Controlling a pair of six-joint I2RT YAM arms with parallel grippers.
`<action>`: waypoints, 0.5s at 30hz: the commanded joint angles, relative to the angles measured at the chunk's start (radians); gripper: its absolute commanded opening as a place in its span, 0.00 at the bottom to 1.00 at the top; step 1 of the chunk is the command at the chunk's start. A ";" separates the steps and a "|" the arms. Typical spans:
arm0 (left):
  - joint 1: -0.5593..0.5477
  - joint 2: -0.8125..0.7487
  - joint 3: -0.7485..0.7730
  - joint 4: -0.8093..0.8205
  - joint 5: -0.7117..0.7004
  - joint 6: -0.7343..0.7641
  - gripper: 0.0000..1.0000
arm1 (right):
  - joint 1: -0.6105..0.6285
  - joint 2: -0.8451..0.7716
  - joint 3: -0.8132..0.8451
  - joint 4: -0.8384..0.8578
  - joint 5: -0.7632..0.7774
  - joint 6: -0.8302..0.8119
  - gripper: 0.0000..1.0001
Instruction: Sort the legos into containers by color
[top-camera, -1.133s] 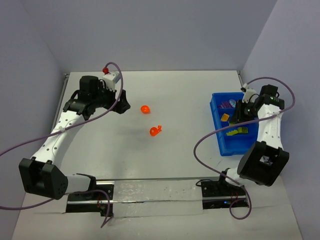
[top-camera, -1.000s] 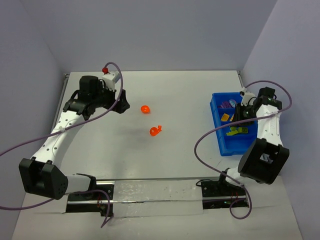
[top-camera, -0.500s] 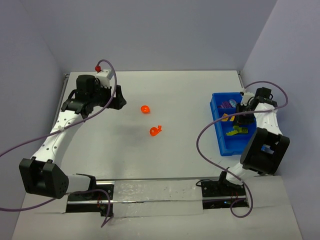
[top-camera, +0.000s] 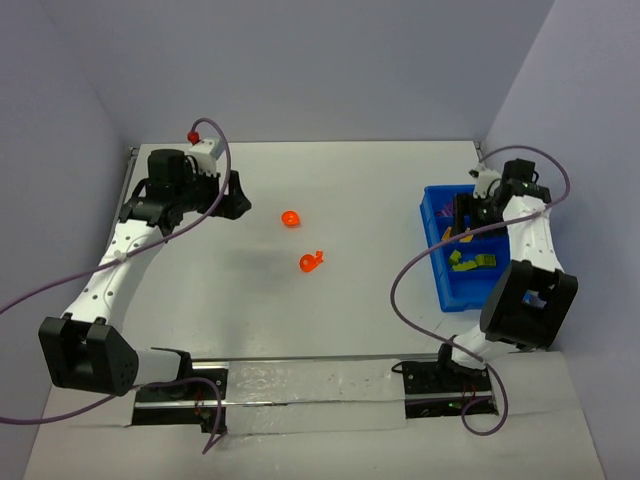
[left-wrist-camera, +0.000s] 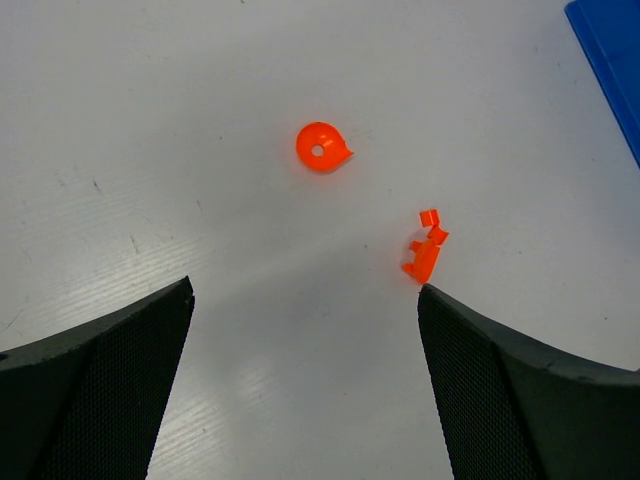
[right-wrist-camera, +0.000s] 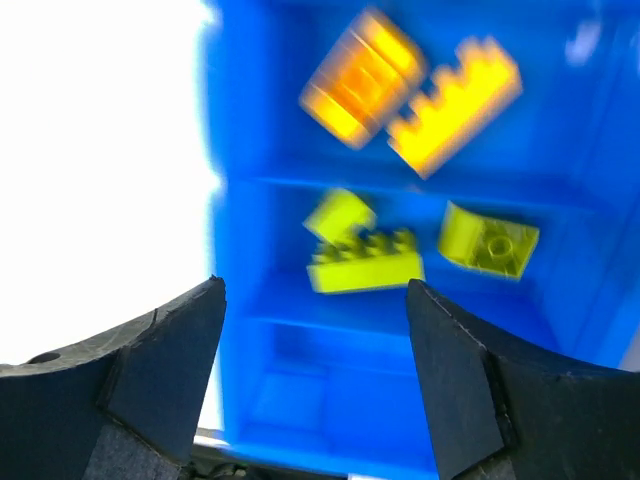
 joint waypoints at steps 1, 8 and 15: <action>0.023 -0.006 0.021 0.008 0.128 0.026 0.99 | 0.163 -0.110 0.197 -0.073 -0.105 0.044 0.80; 0.066 -0.003 0.020 0.017 0.217 0.025 0.99 | 0.595 0.033 0.286 0.059 -0.128 0.191 0.80; 0.118 0.002 0.024 0.014 0.346 0.043 0.99 | 0.814 0.259 0.401 0.152 -0.276 0.081 0.76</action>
